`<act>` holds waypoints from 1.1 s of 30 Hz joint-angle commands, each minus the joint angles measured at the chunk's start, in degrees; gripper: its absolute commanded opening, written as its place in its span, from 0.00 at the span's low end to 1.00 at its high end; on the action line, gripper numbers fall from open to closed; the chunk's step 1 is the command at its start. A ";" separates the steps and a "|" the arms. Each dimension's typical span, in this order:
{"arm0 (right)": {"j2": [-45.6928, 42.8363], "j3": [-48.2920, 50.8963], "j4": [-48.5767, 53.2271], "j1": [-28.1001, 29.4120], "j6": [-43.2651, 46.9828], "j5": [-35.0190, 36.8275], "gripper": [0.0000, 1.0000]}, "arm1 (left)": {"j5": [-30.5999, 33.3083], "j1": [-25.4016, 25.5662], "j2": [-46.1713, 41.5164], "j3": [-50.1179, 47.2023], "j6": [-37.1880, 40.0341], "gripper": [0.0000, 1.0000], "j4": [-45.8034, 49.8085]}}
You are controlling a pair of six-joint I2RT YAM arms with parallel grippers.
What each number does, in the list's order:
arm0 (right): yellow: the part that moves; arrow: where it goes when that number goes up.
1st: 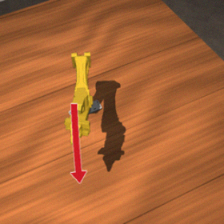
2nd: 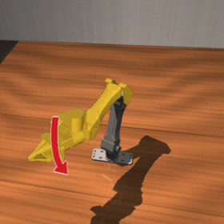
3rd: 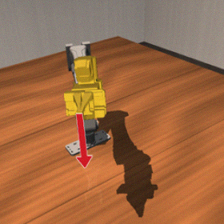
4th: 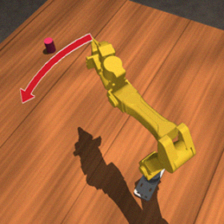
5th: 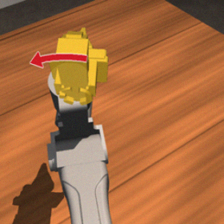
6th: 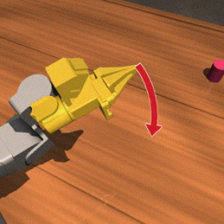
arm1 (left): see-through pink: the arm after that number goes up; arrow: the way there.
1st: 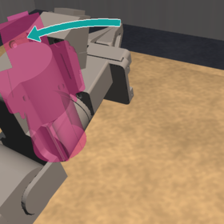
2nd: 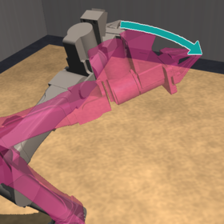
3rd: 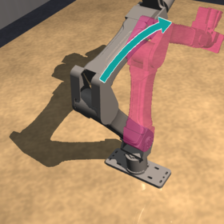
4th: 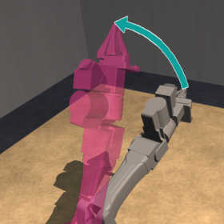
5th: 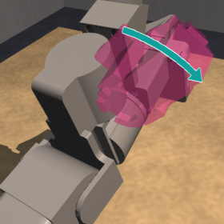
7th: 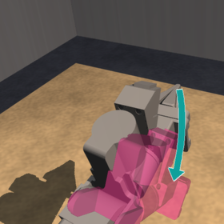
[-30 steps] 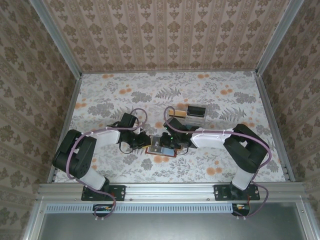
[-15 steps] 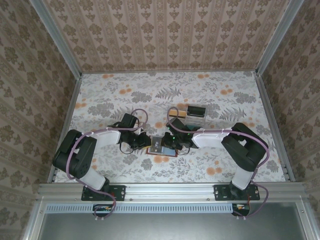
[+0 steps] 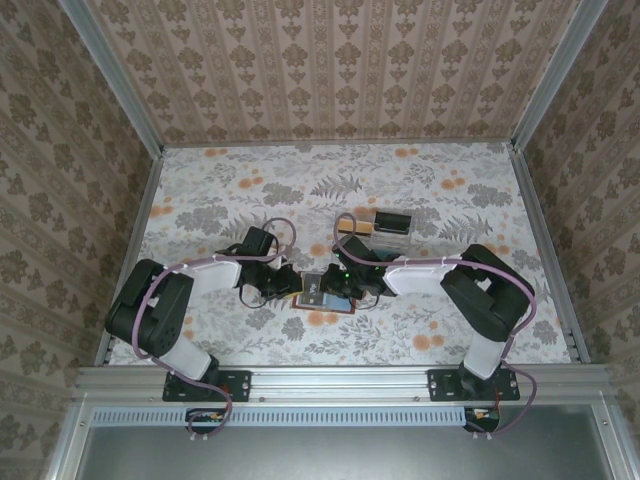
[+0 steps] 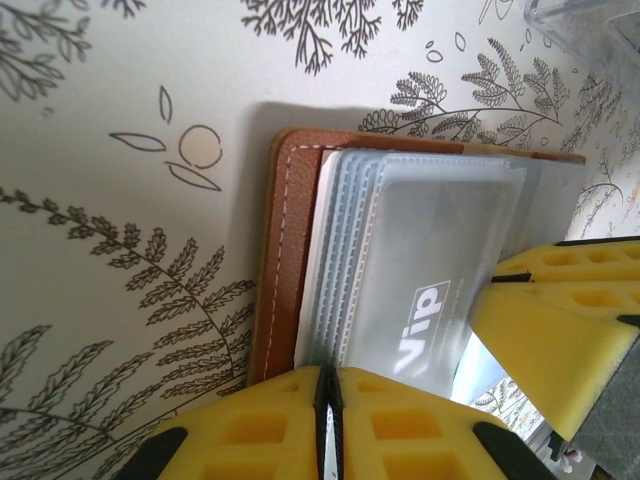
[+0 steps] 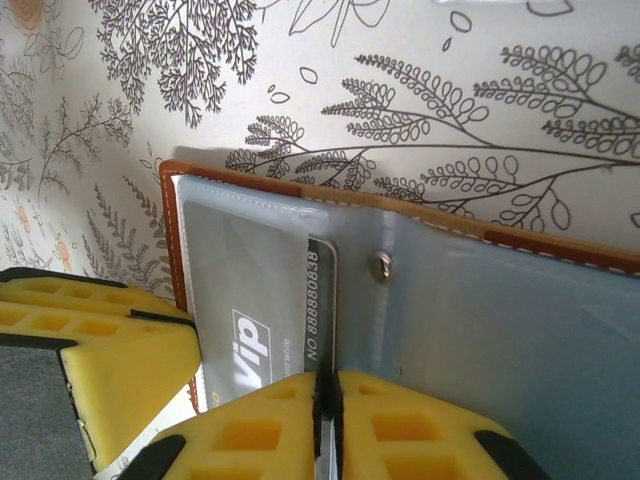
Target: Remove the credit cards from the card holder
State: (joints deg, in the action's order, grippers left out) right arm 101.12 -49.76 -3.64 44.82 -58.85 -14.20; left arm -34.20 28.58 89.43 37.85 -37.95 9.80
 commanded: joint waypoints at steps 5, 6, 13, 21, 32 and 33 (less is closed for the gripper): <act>-0.18 1.91 -0.49 -0.56 -0.74 -1.05 0.00 | 2.52 0.52 0.57 0.04 -0.67 0.05 3.22; -0.78 2.47 -0.25 -0.80 -0.74 -0.78 0.00 | 2.85 0.43 0.58 0.03 -0.79 0.04 3.56; -3.99 5.71 1.42 -2.71 0.33 -0.59 0.00 | 3.78 -0.32 1.11 -0.32 -1.02 0.00 4.56; -2.09 5.37 -3.14 -2.95 -0.66 -3.30 0.15 | 3.00 -0.23 1.54 0.11 -0.75 0.00 4.39; 0.49 4.65 -6.88 -2.47 -1.92 -5.04 0.21 | 2.77 -0.10 1.64 0.15 -0.72 0.00 4.33; 0.57 4.76 -7.43 -2.54 -2.12 -5.10 0.20 | 2.75 -0.05 1.70 0.20 -0.68 0.00 4.25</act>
State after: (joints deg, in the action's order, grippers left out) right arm 99.88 -44.77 -9.63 42.15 -59.86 -18.35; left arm -33.63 28.47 89.43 37.91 -38.59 10.55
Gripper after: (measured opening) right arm 0.207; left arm 0.049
